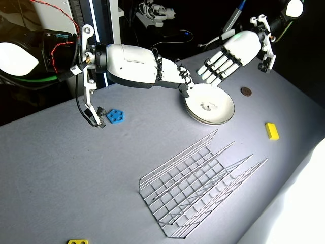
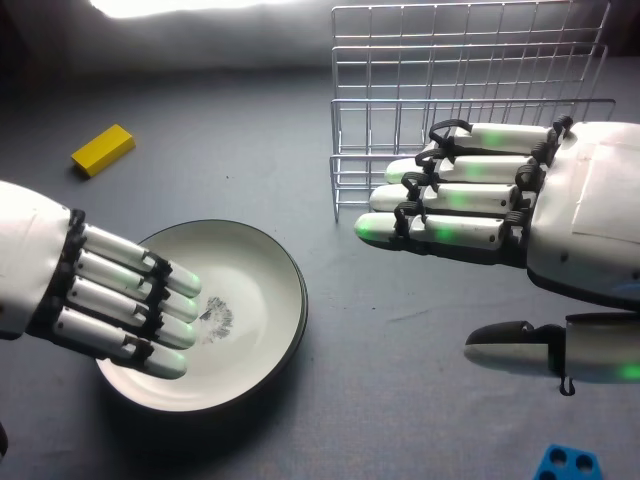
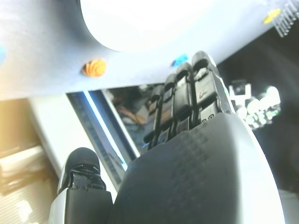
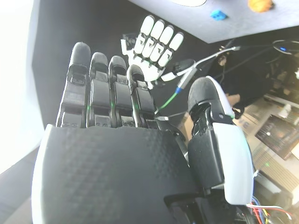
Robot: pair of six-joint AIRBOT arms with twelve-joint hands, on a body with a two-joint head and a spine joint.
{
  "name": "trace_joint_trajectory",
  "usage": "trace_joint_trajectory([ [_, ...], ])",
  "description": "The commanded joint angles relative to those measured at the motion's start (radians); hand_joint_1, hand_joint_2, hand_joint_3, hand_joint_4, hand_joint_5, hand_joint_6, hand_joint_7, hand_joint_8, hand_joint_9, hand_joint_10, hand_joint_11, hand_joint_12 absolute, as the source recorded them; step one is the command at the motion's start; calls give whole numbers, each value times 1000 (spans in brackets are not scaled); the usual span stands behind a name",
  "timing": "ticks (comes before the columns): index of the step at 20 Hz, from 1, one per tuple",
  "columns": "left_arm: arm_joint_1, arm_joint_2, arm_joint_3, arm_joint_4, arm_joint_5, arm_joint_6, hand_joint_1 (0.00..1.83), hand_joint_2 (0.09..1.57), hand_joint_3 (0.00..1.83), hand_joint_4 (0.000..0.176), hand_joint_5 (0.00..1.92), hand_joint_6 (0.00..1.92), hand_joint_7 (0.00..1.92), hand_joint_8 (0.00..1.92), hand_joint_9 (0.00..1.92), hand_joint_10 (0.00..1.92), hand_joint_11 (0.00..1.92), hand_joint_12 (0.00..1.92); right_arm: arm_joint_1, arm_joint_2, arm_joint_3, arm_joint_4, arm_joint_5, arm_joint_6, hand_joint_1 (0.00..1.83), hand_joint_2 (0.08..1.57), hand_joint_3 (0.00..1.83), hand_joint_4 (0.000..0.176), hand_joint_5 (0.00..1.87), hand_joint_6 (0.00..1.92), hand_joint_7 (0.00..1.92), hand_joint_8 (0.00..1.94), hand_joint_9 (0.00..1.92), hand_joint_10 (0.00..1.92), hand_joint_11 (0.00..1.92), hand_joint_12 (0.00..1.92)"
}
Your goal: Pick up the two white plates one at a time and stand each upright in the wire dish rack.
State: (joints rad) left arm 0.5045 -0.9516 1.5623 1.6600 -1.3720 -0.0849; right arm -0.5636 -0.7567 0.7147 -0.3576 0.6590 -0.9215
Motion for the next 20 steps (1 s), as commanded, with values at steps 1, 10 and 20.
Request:
trace_joint_trajectory([
  [1, -8, -1, 8, -72, -27, 0, 0, 1137, 0, 0, 41, 1, 42, 1, 41, 0, 0, 97, 12, 0, -2, 19, 121, -4, 180, 1314, 2, 0, 155, 6, 176, 4, 151, 12, 0, 707],
  [10, 13, -29, 58, -40, 38, 64, 0, 1130, 0, 0, 29, 0, 29, 1, 22, 0, 0, 66, -12, -12, 14, -31, 193, -68, 305, 1294, 7, 0, 153, 5, 194, 3, 193, 11, 0, 684],
  [20, 74, -71, 141, -40, 68, 85, 0, 1151, 1, 0, 22, 0, 18, 1, 11, 1, 0, 68, -21, -65, 26, 49, 227, -127, 335, 1306, 1, 0, 190, 8, 215, 6, 201, 7, 0, 720],
])
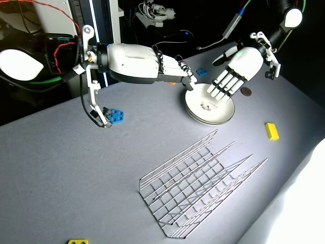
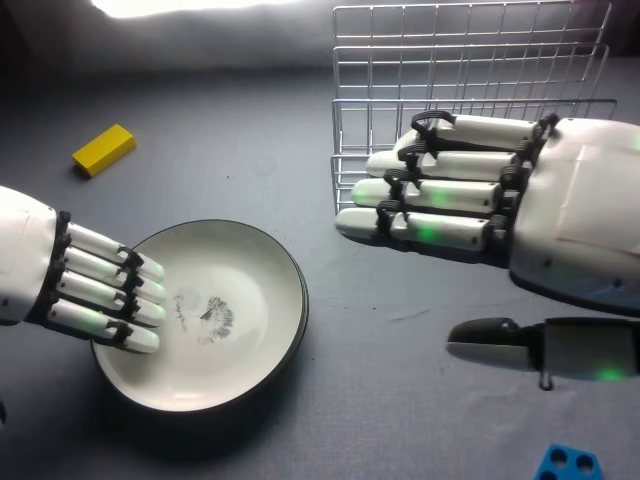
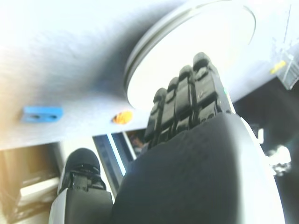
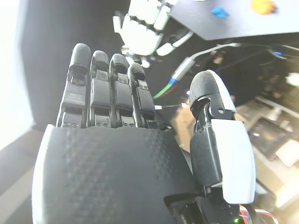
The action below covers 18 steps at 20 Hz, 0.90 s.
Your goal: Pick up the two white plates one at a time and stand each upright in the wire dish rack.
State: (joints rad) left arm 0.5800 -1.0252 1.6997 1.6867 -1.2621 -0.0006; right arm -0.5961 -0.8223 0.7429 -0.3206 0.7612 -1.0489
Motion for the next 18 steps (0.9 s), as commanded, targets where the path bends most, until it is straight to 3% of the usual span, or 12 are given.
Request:
trace_joint_trajectory([
  [1, 3, 1, 9, -67, -40, 5, 0, 1150, 0, 0, 21, 0, 18, 1, 10, 1, 0, 44, 11, -16, 6, 12, 124, -24, 284, 1316, 5, 0, 181, 4, 209, 2, 201, 7, 0, 733],
  [10, 39, -27, 74, -72, -26, 12, 0, 1164, 3, 0, 0, 0, 0, 0, 0, 0, 8, 22, -2, -132, 108, 10, 106, -42, 338, 1304, 0, 0, 149, 1, 194, 1, 188, 2, 0, 762],
  [18, 73, -39, 62, -71, -14, 17, 0, 1171, 5, 0, 4, 0, 2, 0, 0, 0, 5, 26, -13, -183, 139, -62, 18, -138, 337, 1314, 1, 0, 134, 5, 177, 1, 177, 3, 0, 742],
])
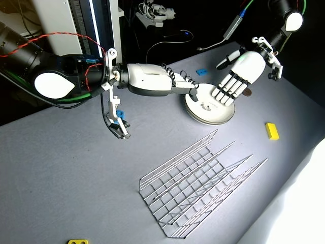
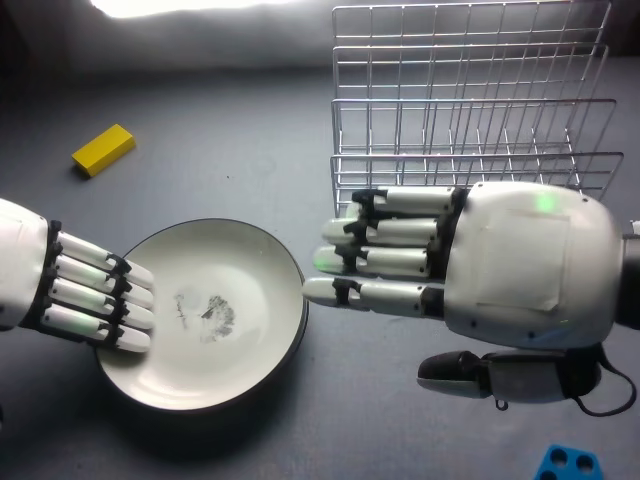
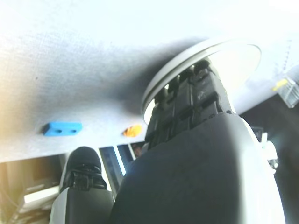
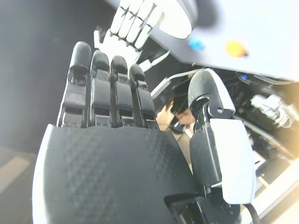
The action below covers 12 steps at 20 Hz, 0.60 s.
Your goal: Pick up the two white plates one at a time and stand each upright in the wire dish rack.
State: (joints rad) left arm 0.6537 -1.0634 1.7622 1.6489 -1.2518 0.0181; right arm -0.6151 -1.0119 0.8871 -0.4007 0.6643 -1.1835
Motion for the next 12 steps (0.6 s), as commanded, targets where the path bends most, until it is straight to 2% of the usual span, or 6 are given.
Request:
trace_joint_trajectory([
  [1, 7, -2, -4, -34, -20, 2, 0, 1170, 3, 0, 5, 1, 5, 2, 1, 0, 4, 26, 9, -2, 0, 18, 92, -5, 378, 1305, 0, 0, 149, 10, 184, 4, 181, 5, 0, 742],
  [6, 23, -4, -29, -33, -8, 7, 0, 1171, 2, 0, 1, 0, 2, 1, 0, 0, 0, 11, 25, -27, 12, 18, 90, -18, 376, 1313, 2, 0, 139, 1, 194, 3, 186, 4, 0, 748],
  [7, 23, -6, -38, -33, -2, 11, 0, 1169, 1, 0, 4, 2, 8, 3, 4, 2, 14, 15, 33, -32, 15, 18, 93, -18, 450, 1287, 0, 0, 129, 2, 166, 7, 168, 4, 0, 732],
  [8, 22, -9, -43, -33, 0, 12, 0, 1168, 0, 0, 0, 0, 1, 0, 0, 0, 12, 13, 38, -35, 17, 18, 93, -18, 672, 1210, 0, 0, 105, 8, 128, 13, 137, 10, 0, 710],
  [10, 18, -16, -56, -33, 7, 14, 0, 1172, 2, 0, 10, 4, 11, 4, 5, 2, 13, 14, 44, -40, 20, 18, 93, -31, 994, 1054, 0, 0, 168, 13, 149, 6, 156, 12, 0, 818],
  [12, 17, -22, -72, -33, 17, 14, 0, 1171, 1, 0, 1, 0, 3, 1, 0, 0, 10, 14, 48, -45, 23, 18, 92, -41, 1087, 991, 0, 0, 189, 7, 153, 1, 138, 2, 0, 717],
])
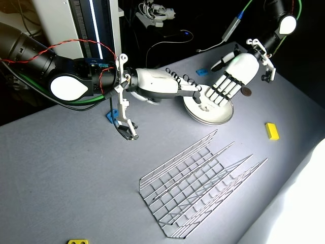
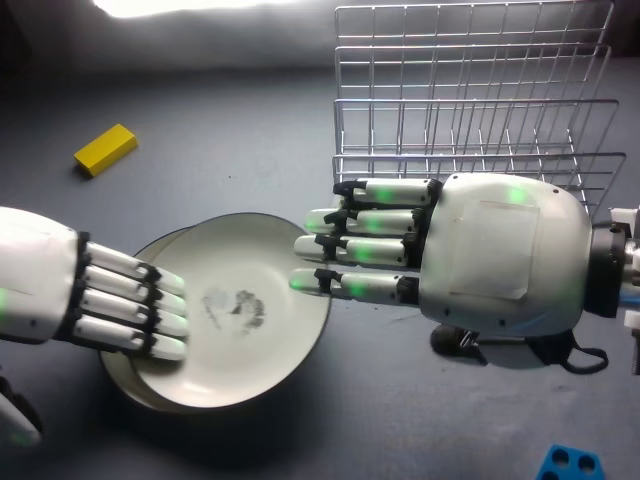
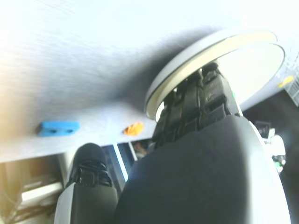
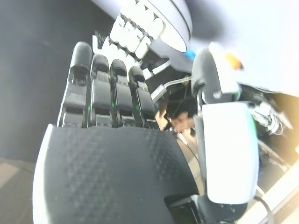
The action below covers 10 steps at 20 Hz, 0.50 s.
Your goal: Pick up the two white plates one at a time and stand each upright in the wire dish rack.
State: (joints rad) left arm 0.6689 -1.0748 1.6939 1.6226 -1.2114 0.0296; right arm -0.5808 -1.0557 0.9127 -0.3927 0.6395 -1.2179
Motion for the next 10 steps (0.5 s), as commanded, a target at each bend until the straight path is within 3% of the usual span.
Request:
trace_joint_trajectory([
  [1, 2, -13, -11, -7, -19, 2, 0, 1173, 2, 0, 0, 0, 0, 0, 0, 0, 7, 13, 13, -4, -3, 10, 116, -10, 1116, 987, 0, 0, 182, 3, 144, 0, 140, 3, 0, 727],
  [6, -10, -38, -36, -7, 3, 2, 0, 1172, 0, 0, 20, 6, 15, 5, 12, 5, 26, 25, 18, -49, 27, 10, 85, -41, 1154, 958, 0, 0, 186, 1, 142, 0, 148, 2, 0, 842],
  [10, -30, -59, -41, -7, 10, 1, 0, 1170, 0, 0, 27, 6, 18, 5, 11, 3, 24, 28, 41, -111, 78, 33, 86, -46, 1206, 908, 0, 0, 184, 0, 149, 0, 134, 0, 0, 817],
])
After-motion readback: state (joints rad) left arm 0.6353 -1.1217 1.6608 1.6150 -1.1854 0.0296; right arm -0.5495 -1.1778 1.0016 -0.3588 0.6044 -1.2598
